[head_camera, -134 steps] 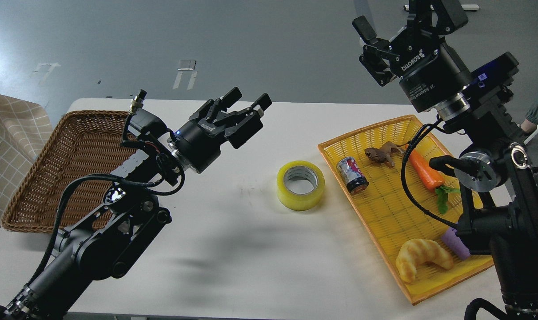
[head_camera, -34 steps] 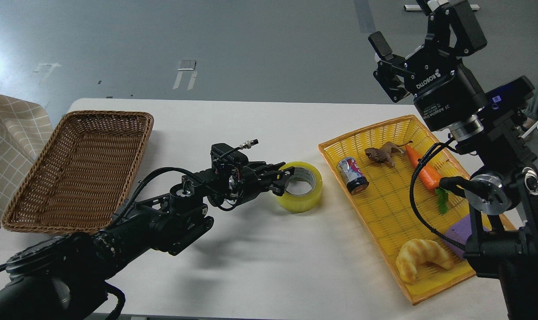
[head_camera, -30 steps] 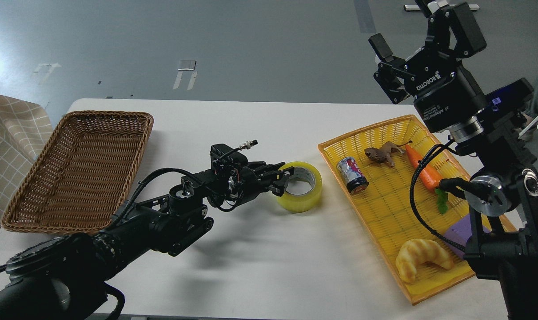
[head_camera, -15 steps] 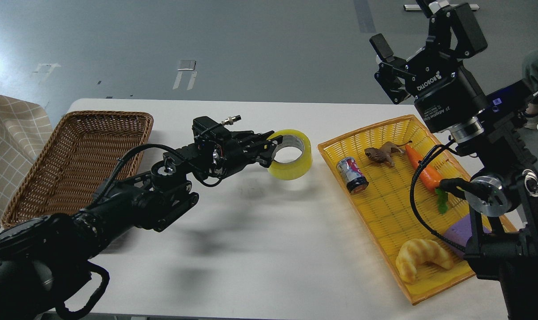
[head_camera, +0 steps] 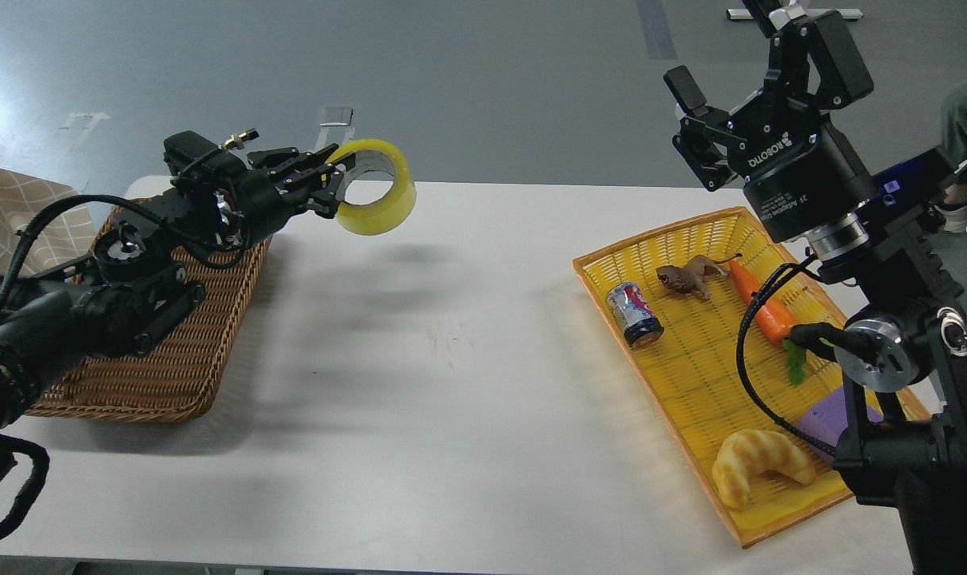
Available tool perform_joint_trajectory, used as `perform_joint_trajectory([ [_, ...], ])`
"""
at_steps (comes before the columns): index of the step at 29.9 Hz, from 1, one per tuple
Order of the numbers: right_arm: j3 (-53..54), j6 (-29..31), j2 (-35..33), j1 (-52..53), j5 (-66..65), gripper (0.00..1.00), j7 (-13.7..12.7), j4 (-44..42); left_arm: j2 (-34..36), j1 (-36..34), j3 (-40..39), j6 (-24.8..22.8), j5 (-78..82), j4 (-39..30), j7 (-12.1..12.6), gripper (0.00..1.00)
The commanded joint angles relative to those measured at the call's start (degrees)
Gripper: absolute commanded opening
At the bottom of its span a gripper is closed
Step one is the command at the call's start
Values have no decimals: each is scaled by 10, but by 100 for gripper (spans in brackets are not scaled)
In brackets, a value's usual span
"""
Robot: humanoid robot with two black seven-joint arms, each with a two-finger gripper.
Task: Place and transfer tape with both arms
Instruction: 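Carry the tape roll with the left gripper over the wicker basket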
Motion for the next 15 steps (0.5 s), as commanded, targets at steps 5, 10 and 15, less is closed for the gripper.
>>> perform_joint_trajectory([
  [5,-1,0,0,-3,0,100,0,1,111,37,1,19,-32,1,0,13],
  [10,-1,1,0,-4,0,100,0,1,157,91,1,25,-79,12,0,14],
  [15,-1,1,0,-3,0,100,0,1,176,137,1,26,-106,17,0,15],
])
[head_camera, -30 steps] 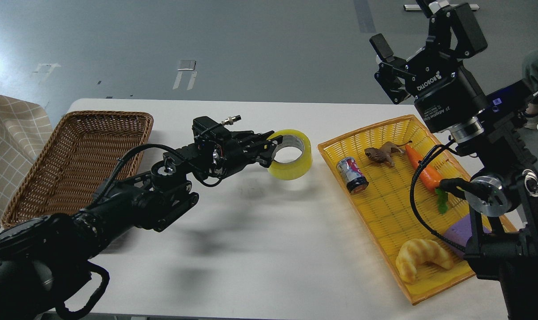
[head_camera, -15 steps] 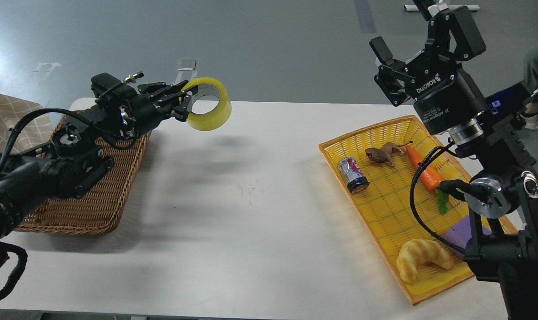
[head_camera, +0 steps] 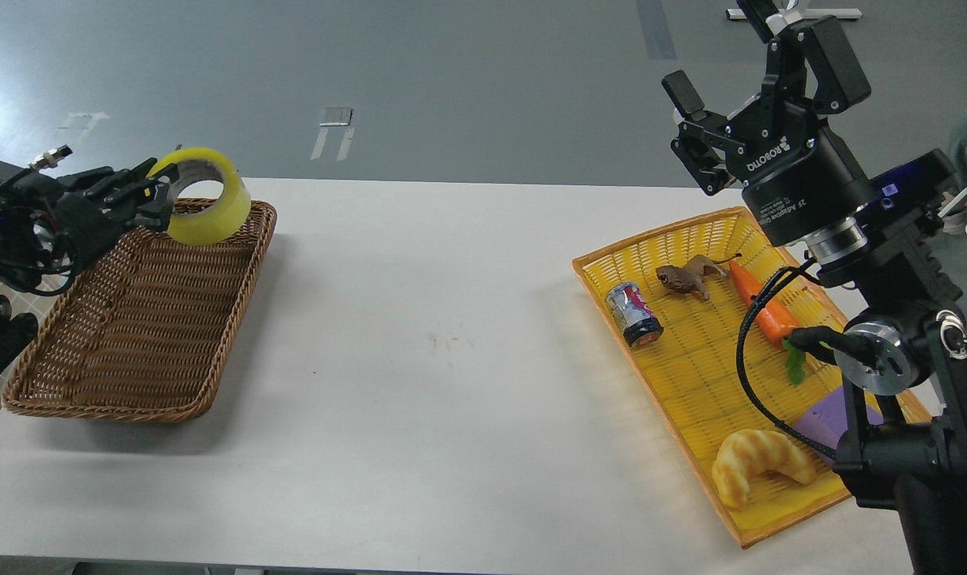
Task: Place and transfer tape with both arms
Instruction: 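Carry the tape roll with the left gripper over the wicker basket, then release the tape roll into the wicker basket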
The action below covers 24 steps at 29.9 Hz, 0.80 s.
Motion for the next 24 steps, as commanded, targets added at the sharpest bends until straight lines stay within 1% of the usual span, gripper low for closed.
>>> perform_joint_trajectory([
  [1,0,0,0,1,0,100,0,0,8,31,0,1,-21,5,0,15],
  [4,0,1,0,0,0,100,0,1,6,41,0,6,-37,36,0,18],
  [6,-1,1,0,1,0,100,0,1,-5,49,0,8,-43,83,0,19],
  [10,-1,1,0,1,0,100,0,0,-19,53,0,7,-45,97,0,23],
  [11,-1,1,0,1,0,100,0,0,-21,59,0,8,-50,98,0,26],
  [13,-2,1,0,1,0,100,0,-1,-22,68,0,7,-60,98,0,40],
  [14,-2,1,0,0,0,100,0,-1,-24,71,0,7,-62,98,0,62],
  [15,-2,1,0,0,0,100,0,-1,-26,74,0,7,-63,98,0,72],
  [16,-2,1,0,1,0,100,-1,-1,-28,76,0,8,-63,98,0,77],
  [19,-2,1,0,1,-1,100,-1,-3,-34,81,0,8,-66,98,0,79],
  [22,-3,1,0,1,-1,100,0,-3,-34,81,0,8,-81,98,0,86],
  [23,-3,1,0,1,-1,100,0,-3,-34,81,0,8,-89,98,0,91],
  [24,-3,1,0,0,-1,100,0,-3,-34,80,-1,8,-94,98,0,93],
])
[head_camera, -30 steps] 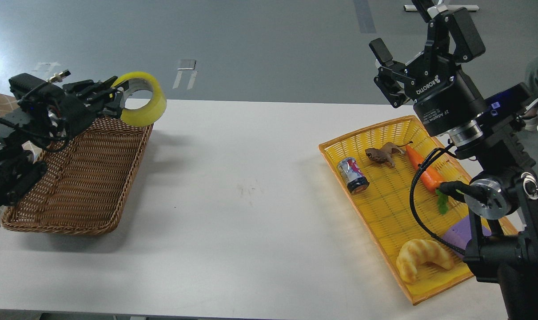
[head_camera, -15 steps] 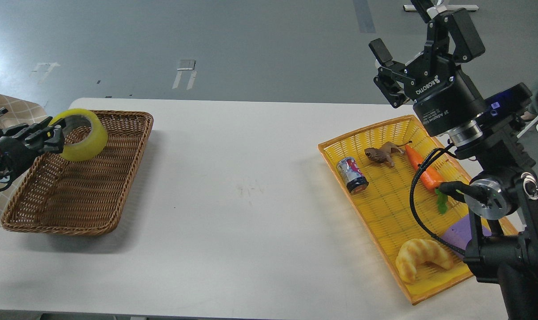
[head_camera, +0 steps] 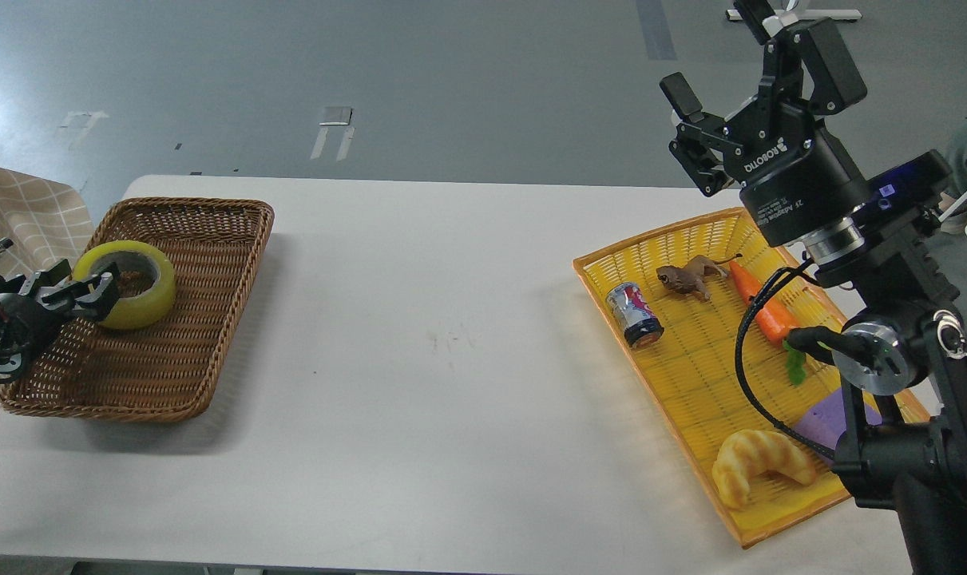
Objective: Place and transfer tape with both arms
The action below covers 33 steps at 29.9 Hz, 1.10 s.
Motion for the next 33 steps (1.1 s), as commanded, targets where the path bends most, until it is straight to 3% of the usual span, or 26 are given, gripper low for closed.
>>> perform_joint_trajectory([
  [1,0,0,0,-1,0,100,0,1,0,-1,-1,0,-32,0,0,95],
  [8,1,-1,0,-2,0,100,1,0,-10,-12,-2,16,-227,-4,0,98],
  [12,3,-3,0,-2,0,100,1,-1,-13,-54,-2,12,-291,-9,0,98],
  [14,3,-3,0,-2,-1,100,1,-1,-14,-64,-2,9,-292,-32,0,97],
  [18,4,-4,0,-8,-1,100,0,-2,-3,-67,-3,3,-297,-162,0,98],
  [21,11,-10,0,-8,-1,100,0,-1,10,-72,-10,-25,-328,-250,0,98],
  [24,14,-18,0,-8,-1,100,0,-1,6,-126,-12,-78,-414,-312,0,98],
  [31,26,-19,0,-8,1,100,1,2,-34,-230,-18,-152,-602,-332,0,98],
  [33,29,-19,0,-8,1,100,1,2,-47,-255,-18,-201,-631,-358,0,98],
])
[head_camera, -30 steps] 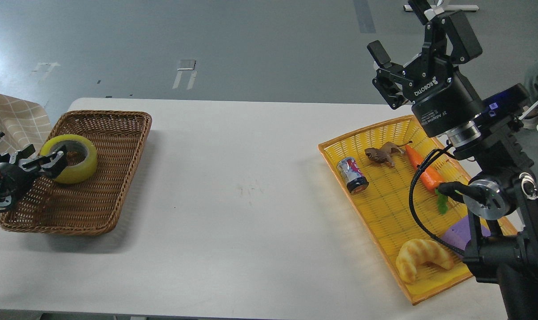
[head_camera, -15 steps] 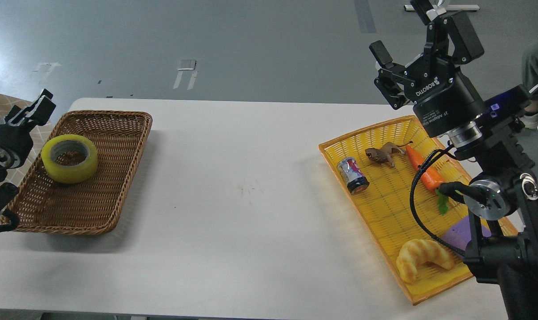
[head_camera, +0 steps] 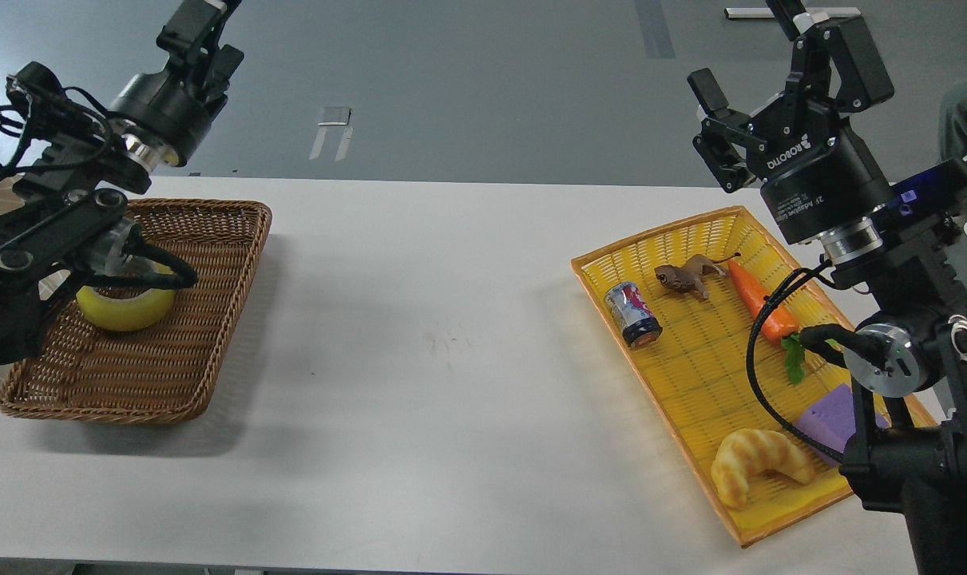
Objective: Place and transfer tape with both arms
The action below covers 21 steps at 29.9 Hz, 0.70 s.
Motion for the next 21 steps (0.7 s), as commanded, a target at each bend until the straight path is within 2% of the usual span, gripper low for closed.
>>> perform_joint_trajectory([
  [1,4,0,0,0,0,100,0,0,-17,-35,0,-66,-42,-37,0,98],
  [2,4,0,0,0,0,100,0,0,-21,-36,-2,-88,-42,-64,0,98],
  [5,4,0,0,0,0,100,0,1,-44,-36,-16,-101,-40,-110,0,98],
  [7,4,0,0,0,0,100,0,1,-81,-37,-48,-100,-43,-109,0,98],
  [9,4,4,0,-2,0,100,4,7,-135,-28,-119,-105,-45,-96,0,98],
  [15,4,4,0,-5,0,100,6,13,-151,26,-129,-121,-37,-106,8,98],
  [21,1,3,0,1,0,100,6,2,-227,68,-172,-137,-26,-106,9,98],
])
